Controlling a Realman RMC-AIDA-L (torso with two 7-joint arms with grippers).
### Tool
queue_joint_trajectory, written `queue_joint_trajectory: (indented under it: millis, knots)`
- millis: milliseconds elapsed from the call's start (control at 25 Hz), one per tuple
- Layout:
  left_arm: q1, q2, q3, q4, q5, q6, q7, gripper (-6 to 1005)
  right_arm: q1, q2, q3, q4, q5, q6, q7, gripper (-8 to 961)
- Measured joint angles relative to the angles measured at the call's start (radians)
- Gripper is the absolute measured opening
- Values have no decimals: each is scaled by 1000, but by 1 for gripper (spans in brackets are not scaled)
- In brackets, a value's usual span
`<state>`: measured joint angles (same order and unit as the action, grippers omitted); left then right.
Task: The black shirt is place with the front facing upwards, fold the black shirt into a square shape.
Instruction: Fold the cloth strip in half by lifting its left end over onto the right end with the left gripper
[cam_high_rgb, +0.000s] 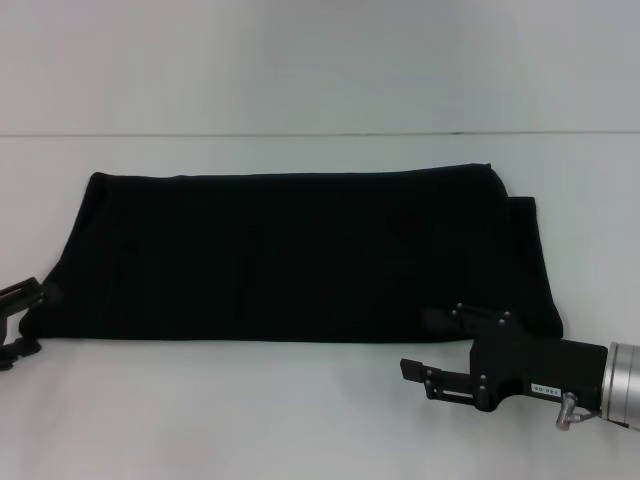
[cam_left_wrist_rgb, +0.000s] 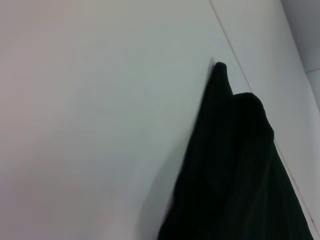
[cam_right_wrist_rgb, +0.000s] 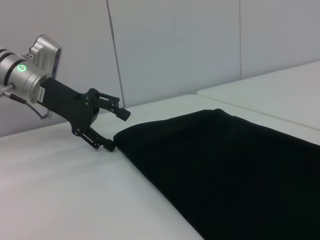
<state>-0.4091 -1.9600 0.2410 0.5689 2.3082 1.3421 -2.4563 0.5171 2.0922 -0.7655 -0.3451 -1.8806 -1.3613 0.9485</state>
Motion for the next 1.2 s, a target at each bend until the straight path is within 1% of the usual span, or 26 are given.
queue_joint_trajectory:
  millis: [200, 280, 440, 720, 920, 1000, 1200]
  knots:
    - [-7, 1, 3, 0, 1, -8, -3, 950, 1, 0, 0, 0, 0, 0, 2, 778]
    - [-15, 1, 18, -1, 4, -20, -11, 950, 1, 0, 0, 0, 0, 0, 4, 778]
    - [-39, -1, 49, -2, 14, -50, -26, 950, 2, 0, 0, 0, 0, -3, 5, 778]
    - [-76, -6, 56, -2, 24, -80, -27, 949, 1, 0, 0, 0, 0, -10, 6, 777]
    - [-76, -6, 86, 2, 24, -93, -26, 911, 4, 1, 0, 0, 0, -12, 7, 777]
    - [-76, -7, 93, 4, 23, -95, -14, 731, 4, 2, 0, 0, 0, -12, 7, 777]
    - [-76, -9, 93, 8, 19, -95, 15, 624, 6, 2, 0, 0, 0, -12, 7, 777]
